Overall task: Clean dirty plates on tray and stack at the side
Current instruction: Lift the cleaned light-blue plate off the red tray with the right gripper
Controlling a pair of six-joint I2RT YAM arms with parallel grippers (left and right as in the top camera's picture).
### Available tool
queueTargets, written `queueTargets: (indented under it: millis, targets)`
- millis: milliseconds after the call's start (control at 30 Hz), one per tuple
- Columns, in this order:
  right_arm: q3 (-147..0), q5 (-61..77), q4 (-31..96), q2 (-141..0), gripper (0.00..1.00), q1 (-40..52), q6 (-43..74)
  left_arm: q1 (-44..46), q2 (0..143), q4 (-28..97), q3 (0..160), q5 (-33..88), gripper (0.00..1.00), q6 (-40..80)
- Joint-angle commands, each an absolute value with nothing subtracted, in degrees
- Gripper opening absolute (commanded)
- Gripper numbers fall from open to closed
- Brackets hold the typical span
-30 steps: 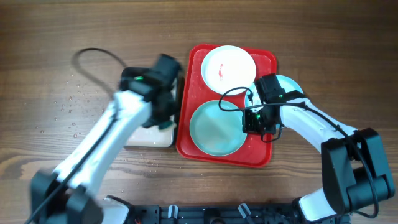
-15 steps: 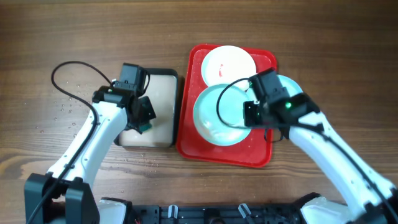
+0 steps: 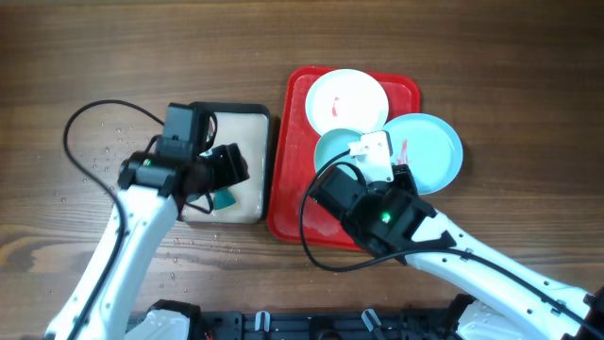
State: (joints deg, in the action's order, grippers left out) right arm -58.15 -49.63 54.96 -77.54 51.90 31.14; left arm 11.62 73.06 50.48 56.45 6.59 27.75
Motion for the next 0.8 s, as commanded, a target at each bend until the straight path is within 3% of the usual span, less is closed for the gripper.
queueTargets:
  millis: [0,333,467,767]
  targets:
    - [-58.9,-58.1,55.3,-77.1,0.04,54.2,33.0,11.3,69.0,51.3,56.2,8.5,1.00,27.4]
    - [-58.9,-76.6,53.0,-77.1,0.04,67.4,23.4,11.3,68.9,51.9,56.2,8.5,1.00,27.4]
    - [-58.9,-76.6,46.7,-77.1,0.04,68.0,16.5,11.3,68.9,51.9,56.2,8.5,1.00,27.4]
    - [-58.9,-75.9,45.6,-77.1,0.04,68.0,16.6,11.3,68.9,51.9,56.2,8.5,1.00,27.4]
